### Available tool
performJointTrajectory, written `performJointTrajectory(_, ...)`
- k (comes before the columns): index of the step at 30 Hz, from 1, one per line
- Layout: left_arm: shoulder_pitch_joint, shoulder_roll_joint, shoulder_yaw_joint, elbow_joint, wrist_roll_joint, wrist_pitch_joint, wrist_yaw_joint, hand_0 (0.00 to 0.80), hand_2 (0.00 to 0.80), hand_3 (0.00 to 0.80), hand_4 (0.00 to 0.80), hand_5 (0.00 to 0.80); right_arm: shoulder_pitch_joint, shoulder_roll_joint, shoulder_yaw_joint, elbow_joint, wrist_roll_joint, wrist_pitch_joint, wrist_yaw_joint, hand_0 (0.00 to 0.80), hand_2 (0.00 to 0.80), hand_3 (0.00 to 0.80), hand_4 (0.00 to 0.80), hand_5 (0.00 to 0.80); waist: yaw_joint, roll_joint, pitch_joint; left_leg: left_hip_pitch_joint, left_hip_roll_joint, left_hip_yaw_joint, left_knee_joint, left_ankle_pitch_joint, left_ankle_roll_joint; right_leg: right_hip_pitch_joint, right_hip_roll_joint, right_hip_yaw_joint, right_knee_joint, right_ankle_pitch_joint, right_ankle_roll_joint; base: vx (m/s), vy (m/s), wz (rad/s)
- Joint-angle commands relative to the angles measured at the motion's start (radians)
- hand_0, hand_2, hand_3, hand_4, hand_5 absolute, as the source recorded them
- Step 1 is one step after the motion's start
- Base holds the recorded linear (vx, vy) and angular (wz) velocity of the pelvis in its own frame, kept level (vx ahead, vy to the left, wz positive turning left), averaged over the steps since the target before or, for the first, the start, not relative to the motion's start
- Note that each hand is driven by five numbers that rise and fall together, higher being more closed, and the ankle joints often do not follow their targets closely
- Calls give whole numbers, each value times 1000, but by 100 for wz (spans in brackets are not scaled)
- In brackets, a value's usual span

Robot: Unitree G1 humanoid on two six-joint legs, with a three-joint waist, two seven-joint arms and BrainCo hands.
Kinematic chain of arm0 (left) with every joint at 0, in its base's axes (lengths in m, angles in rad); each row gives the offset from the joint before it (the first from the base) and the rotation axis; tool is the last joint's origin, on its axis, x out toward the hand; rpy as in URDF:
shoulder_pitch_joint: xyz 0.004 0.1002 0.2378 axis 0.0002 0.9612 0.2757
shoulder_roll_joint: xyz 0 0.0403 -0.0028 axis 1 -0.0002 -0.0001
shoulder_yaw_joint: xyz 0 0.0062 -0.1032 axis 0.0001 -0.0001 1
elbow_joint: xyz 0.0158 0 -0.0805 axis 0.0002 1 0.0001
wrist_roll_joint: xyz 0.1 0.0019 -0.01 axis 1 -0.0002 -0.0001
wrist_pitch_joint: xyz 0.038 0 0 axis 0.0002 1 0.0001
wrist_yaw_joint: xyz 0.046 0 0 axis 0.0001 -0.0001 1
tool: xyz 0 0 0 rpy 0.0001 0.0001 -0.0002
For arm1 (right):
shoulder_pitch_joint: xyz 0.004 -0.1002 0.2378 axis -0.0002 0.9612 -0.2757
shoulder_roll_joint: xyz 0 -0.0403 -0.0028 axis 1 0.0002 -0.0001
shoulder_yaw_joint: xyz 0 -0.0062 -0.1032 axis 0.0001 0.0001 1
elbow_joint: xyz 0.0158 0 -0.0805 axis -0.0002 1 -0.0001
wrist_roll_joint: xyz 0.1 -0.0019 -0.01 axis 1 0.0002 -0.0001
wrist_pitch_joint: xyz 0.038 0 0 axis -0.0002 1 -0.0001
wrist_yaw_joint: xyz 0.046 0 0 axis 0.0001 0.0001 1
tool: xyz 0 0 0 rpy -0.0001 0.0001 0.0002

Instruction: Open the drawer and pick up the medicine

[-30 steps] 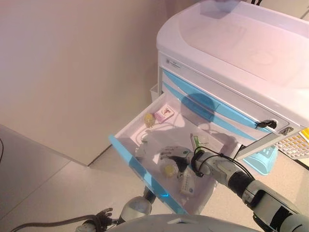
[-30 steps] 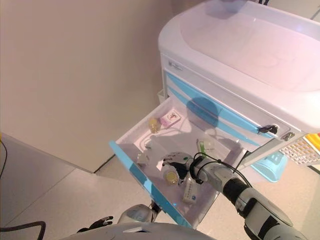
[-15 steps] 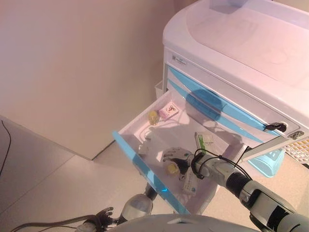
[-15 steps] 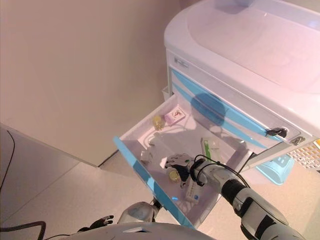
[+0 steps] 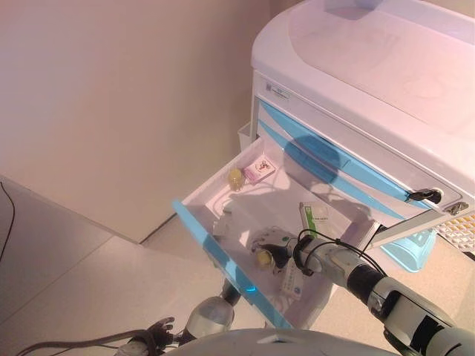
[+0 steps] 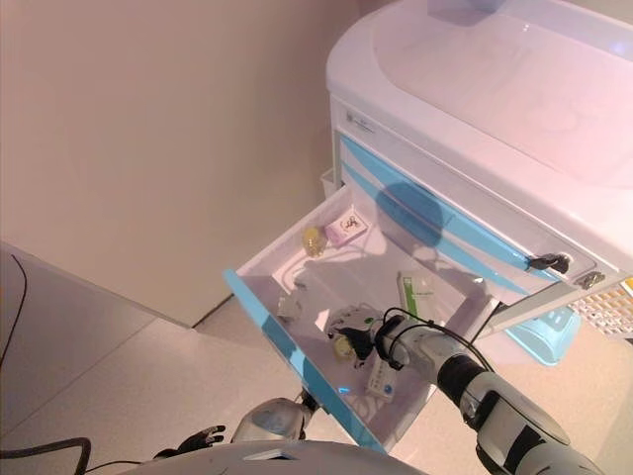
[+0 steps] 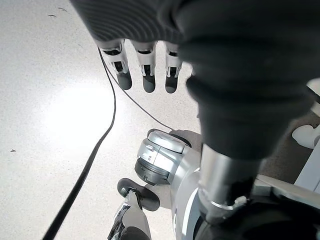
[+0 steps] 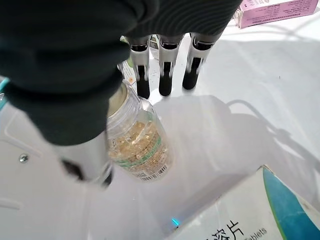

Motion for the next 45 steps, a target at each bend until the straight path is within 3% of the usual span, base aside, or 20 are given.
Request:
performJointTrajectory(1,-22,11,-51,41,21,-22,3,0,0,0,0,0,-45,19,47,-48,4,-10,-22,800,800,800,800,800,23,-19,6,17,-41,-13,14,-84,9,-56,-64,76,119,-11,22,0,0,0)
performJointTrajectory(17,-22,11,-52,40,30,-21,0,0,0,0,0,0,-42,3,34,-72,8,-9,-46,800,800,800,800,800,13,-20,-4,18,-41,-9,12,-82,12,-56,-66,79,113,-3,27,0,0,0)
performJointTrajectory(23,-24,15,-42,42,34,-12,-1,0,0,0,0,0,-65,-45,21,-188,51,-23,-40,800,800,800,800,800,-1,-31,-11,27,-38,5,12,-88,11,-53,-63,95,107,5,31,0,0,0)
performJointTrajectory(29,-27,22,-21,41,24,3,-2,0,0,0,0,0,-89,-160,-67,-487,233,1,84,800,800,800,800,800,-38,-48,-26,45,-28,37,9,-97,12,-48,-57,131,98,17,38,4,-6,-8)
performJointTrajectory(34,-33,27,-5,55,17,7,-4,0,0,0,0,0,-123,-259,-205,-718,440,27,290,800,800,800,800,800,-77,-58,-43,62,-18,74,7,-106,15,-47,-50,168,97,21,41,-4,-2,-19)
performJointTrajectory(39,-58,42,-4,73,-6,20,-11,0,0,0,0,0,-268,-356,-314,-834,754,144,460,800,800,800,800,800,-110,-69,-60,82,-8,106,5,-114,14,-41,-42,199,94,24,38,5,8,-26)
performJointTrajectory(42,-62,52,-12,77,-26,31,-12,0,0,0,0,0,-385,-419,-361,-818,931,204,462,800,800,800,800,800,-123,-77,-78,93,-2,126,3,-117,11,-35,-39,207,88,27,38,28,13,-11)
performJointTrajectory(45,-59,61,-15,83,-42,41,-14,0,0,0,0,0,-489,-447,-396,-756,975,221,383,800,800,800,800,800,-130,-82,-91,102,1,142,5,-120,10,-30,-37,215,89,26,37,34,20,-9)
